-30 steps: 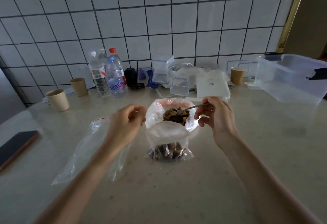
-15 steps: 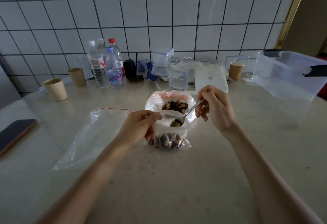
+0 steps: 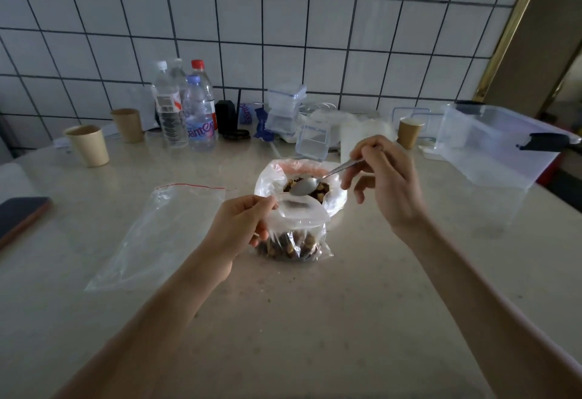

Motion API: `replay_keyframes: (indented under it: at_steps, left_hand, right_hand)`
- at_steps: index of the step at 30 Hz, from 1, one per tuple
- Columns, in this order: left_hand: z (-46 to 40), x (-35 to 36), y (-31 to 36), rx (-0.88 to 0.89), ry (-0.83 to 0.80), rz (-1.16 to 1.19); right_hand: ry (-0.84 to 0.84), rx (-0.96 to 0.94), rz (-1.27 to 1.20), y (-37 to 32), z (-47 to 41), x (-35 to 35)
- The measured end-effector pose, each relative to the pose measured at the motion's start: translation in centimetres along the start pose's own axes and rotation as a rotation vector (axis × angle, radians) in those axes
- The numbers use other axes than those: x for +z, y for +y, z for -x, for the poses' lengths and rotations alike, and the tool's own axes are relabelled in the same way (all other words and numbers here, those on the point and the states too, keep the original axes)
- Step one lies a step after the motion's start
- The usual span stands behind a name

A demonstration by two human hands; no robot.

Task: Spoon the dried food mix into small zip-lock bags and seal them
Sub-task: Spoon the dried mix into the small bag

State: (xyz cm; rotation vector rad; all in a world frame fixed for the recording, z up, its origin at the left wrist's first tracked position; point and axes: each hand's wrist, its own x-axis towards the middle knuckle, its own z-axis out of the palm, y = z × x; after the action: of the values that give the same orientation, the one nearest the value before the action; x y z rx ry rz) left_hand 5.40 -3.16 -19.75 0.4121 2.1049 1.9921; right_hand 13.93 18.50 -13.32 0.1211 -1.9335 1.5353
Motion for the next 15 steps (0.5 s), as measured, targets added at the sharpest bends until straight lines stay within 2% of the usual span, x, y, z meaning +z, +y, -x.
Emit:
replay_keyframes:
  at_steps: [2,5,9,15]
  left_hand:
    - [-0.2,0.0,-0.2,0.001,0.005,0.007]
    - [-0.3,0.0,-0.3,-0.009,0.011,-0.007]
    - [-0.3,-0.1,-0.5,-0.017,0.019,-0.021]
    - [-0.1,-0.1,-0.4,0.001,0.027,-0.036]
  right_hand:
    - [0.153,0.185,-0.189,1.2,-0.4,-0.3]
    - [0.265,0.413,-0.244,3.2,-0.5,-0.4]
    - [0.226,0.614,-0.164,5.8,-0.1,0.1]
    - [0.144,0.703,-0.038,6.8,0.5,0.4]
